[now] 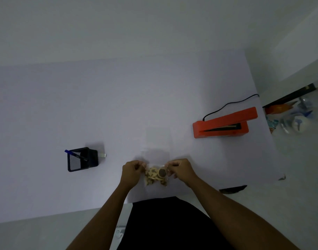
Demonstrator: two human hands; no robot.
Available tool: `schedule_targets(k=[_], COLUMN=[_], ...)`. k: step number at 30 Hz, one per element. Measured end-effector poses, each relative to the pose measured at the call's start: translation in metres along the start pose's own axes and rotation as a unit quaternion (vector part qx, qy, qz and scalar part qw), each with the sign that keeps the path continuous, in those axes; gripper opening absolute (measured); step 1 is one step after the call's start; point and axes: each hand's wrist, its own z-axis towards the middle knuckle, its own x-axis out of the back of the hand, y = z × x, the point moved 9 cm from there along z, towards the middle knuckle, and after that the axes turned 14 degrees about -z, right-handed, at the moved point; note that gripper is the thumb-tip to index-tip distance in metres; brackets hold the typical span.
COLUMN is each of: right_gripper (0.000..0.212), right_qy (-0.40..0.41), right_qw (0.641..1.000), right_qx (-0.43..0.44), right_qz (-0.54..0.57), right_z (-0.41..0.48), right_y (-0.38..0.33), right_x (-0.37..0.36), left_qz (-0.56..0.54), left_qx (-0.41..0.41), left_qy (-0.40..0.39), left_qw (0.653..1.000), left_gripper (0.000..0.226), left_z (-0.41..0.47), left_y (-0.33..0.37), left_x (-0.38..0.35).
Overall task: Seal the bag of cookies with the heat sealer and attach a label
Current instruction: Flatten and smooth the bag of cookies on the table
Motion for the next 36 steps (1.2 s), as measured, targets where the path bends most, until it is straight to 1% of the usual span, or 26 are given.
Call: schedule_targets(k=[4, 7, 9, 11, 12, 13, 14, 16, 18, 20, 22, 24, 27, 29, 32, 34, 36], right_gripper=[0.011, 0.012, 0.013, 0.017, 0.018, 0.018, 0.017, 0.015, 0.013, 0.015, 0.018, 0.018, 0.019, 0.024, 0.039, 0.046, 0.049], right_qy=[-0.02, -0.025, -0.022, -0.02, -0.019, -0.018, -0.017, -0.016, -0.019, -0.032, -0.047, -0.057, -0.066, -0.063, -0.034, 0.007, 0.05], right_qw=[0.999, 0.998, 0.997, 0.998, 0.998, 0.998, 0.998, 0.998, 0.998, 0.997, 0.996, 0.995, 0.994, 0.994, 0.994, 0.994, 0.993], right_qx=[-0.042, -0.061, -0.066, -0.065, -0.063, -0.063, -0.063, -0.064, -0.065, -0.068, -0.073, -0.077, -0.077, -0.079, -0.096, -0.105, -0.109], right_qz=[0.011, -0.003, -0.011, -0.014, -0.014, -0.014, -0.014, -0.013, -0.013, -0.012, -0.017, -0.027, -0.043, -0.043, -0.027, -0.013, 0.024], right_z=[0.001, 0.001, 0.002, 0.003, 0.003, 0.003, 0.002, 0.002, 0.003, 0.004, 0.005, 0.005, 0.005, 0.005, 0.005, 0.006, 0.007], right_y=[0.007, 0.012, 0.014, 0.014, 0.014, 0.013, 0.012, 0.011, 0.011, 0.01, 0.01, 0.009, 0.007, 0.005, 0.007, 0.009, 0.011], right_x=[-0.011, -0.016, -0.017, -0.017, -0.017, -0.016, -0.016, -0.016, -0.015, -0.017, -0.019, -0.018, -0.016, -0.015, -0.009, -0.001, 0.008], left_qz=[0.033, 0.064, 0.072, 0.091, 0.11, 0.126, 0.142, 0.183, 0.238, 0.298, 0.346, 0.378, 0.405, 0.414, 0.42, 0.431, 0.438], left_qx=[0.023, 0.039, 0.05, 0.027, -0.007, -0.047, -0.093, -0.156, -0.16, -0.155, -0.155, -0.146, -0.124, -0.125, -0.122, -0.114, -0.102], left_qy=[0.003, 0.0, 0.014, 0.054, 0.072, 0.078, 0.068, -0.012, -0.099, -0.138, -0.141, -0.133, -0.125, -0.116, -0.101, -0.106, -0.122], left_qw=[0.999, 0.997, 0.996, 0.994, 0.991, 0.988, 0.983, 0.971, 0.953, 0.932, 0.914, 0.904, 0.897, 0.894, 0.893, 0.889, 0.885], left_gripper=[0.016, 0.021, 0.019, 0.012, 0.009, 0.011, 0.017, 0.026, 0.034, 0.05, 0.06, 0.061, 0.061, 0.068, 0.073, 0.075, 0.078], left_z=[0.002, 0.002, 0.001, -0.001, -0.003, -0.006, -0.008, -0.014, -0.021, -0.027, -0.03, -0.031, -0.033, -0.034, -0.033, -0.034, -0.036], left_y=[-0.008, -0.012, -0.011, -0.002, 0.008, 0.019, 0.03, 0.046, 0.049, 0.046, 0.041, 0.037, 0.031, 0.033, 0.037, 0.038, 0.036], left_x=[-0.001, -0.004, -0.004, 0.0, 0.002, 0.0, -0.006, -0.031, -0.056, -0.07, -0.075, -0.078, -0.082, -0.082, -0.079, -0.08, -0.084])
